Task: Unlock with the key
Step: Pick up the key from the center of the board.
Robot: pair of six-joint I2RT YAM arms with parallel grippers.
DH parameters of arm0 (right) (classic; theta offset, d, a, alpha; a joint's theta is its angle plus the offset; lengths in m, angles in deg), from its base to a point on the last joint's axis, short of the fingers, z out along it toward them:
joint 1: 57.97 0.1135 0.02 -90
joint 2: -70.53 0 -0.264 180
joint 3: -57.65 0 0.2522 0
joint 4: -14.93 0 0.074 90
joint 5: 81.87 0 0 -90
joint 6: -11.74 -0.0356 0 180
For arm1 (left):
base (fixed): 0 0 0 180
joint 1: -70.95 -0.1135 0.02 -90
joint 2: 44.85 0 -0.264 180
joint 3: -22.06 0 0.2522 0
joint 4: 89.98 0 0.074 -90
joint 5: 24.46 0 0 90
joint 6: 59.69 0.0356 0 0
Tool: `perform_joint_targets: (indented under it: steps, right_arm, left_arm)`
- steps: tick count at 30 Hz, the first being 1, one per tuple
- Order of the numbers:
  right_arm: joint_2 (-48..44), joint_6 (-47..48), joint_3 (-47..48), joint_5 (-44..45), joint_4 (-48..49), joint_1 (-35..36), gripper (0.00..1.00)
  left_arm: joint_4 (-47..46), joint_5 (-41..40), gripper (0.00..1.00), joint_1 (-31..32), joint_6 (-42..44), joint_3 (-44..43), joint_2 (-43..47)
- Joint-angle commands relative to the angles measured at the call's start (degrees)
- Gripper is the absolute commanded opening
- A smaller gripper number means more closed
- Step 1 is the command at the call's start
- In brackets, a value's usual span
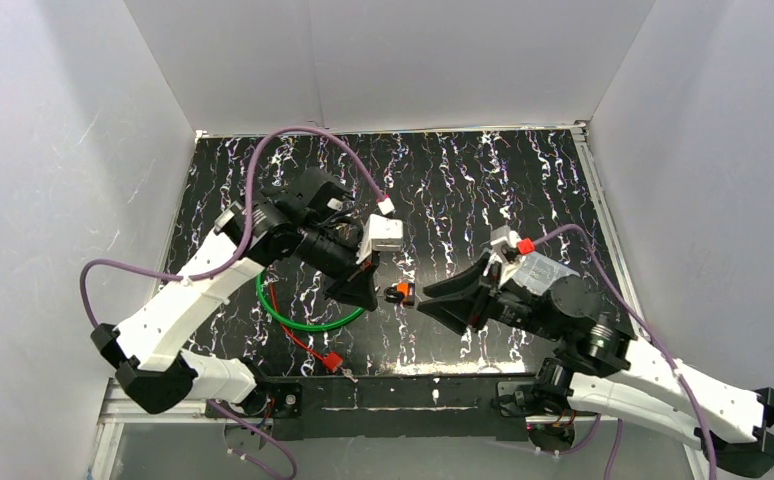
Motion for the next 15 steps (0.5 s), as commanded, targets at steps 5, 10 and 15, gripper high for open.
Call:
perform_joint_targets:
  steps: [5,10,15]
  right_arm:
    - [-9.87,5.76,5.51,10.13,-18.74,-0.02,0.55]
    - [-9.83,5.5,5.4,12.21,-20.25,-0.04,0.55]
    - [-12.4,2.85,3.35,17.77,-19.82,-0.03,0.53]
  left_arm:
    - [21.41,-14.06,0.0,2.75,14.37,-5.93,-6.81]
    - [26.6,-37.27,0.0,11.83,21.03,-10.72,-8.16]
    - [16.44,-59.86,0.0,22.85,38.02,-4.95,0.23]
